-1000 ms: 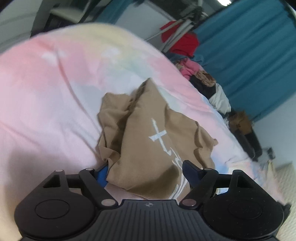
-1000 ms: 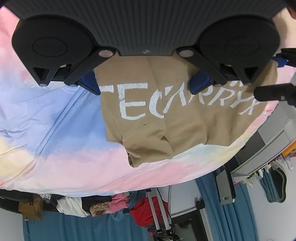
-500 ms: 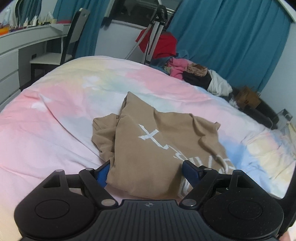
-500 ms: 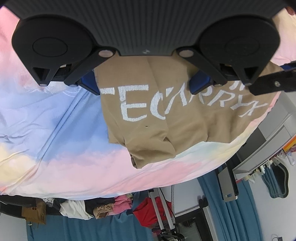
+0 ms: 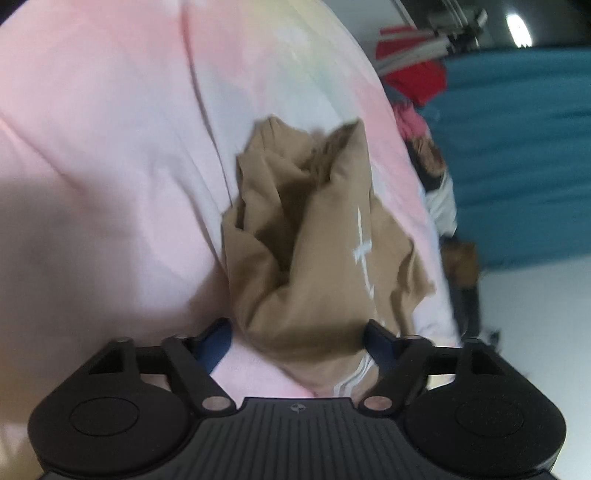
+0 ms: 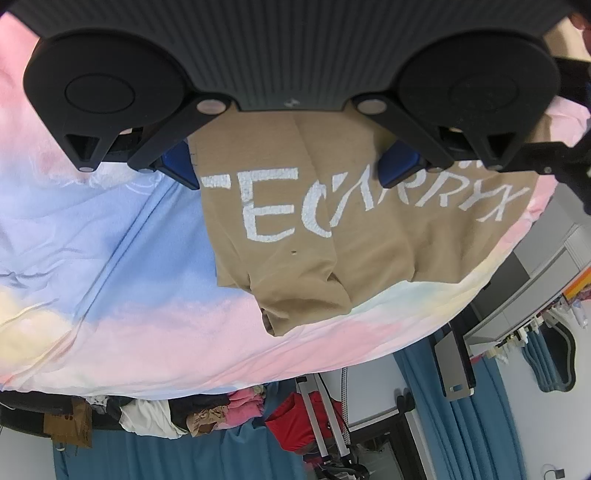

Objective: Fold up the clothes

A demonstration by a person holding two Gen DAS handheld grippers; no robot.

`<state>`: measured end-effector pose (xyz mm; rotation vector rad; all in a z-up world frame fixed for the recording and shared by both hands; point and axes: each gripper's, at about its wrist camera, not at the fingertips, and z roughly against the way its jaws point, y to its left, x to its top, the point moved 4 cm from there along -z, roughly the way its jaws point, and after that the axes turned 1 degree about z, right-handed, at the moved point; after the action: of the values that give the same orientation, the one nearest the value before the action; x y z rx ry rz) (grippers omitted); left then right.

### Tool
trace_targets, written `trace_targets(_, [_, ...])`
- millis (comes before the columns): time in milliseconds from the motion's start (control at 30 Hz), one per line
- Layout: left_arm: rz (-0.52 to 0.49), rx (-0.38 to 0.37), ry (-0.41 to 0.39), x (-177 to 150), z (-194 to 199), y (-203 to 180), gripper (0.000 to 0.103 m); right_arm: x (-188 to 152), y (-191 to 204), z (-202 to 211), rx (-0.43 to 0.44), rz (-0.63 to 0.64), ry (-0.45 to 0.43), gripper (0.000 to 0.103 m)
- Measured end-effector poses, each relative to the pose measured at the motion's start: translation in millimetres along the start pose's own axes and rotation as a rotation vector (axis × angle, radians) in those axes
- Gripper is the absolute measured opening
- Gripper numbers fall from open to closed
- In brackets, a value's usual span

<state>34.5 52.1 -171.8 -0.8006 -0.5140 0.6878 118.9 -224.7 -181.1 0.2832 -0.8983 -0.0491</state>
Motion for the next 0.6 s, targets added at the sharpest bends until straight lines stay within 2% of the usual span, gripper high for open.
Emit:
trace_targets(200, [-0.050, -0.052, -0.067, 1.8, 10.1, -11.0, 0.043, 2.0, -1.5, 2.2, 0.007, -0.021, -0.004, 0.102])
trace_targets(300, [-0.070, -0.067, -0.085, 0.8, 14.5, -16.6, 0.036, 5.8, -3.4, 6.3, 0.008, -0.039, -0.016, 0.102])
trace_targets(433, [-0.103, -0.081, -0.094, -2.4, 17.8, -26.5, 0.036, 20.9, -7.5, 23.9, 0.043, -0.095, -0.075, 0.102])
trace_targets(533, [-0.087, -0.096, -0.071, -3.9, 20.8, -25.4, 0.036, 32.0, -9.2, 41.7, 0.110, -0.150, -0.123, 0.102])
trace_targets(600, [-0.070, -0.092, -0.052, -4.0, 23.7, -21.3, 0.036, 34.1, -9.6, 45.7, 0.125, -0.161, -0.129, 0.102])
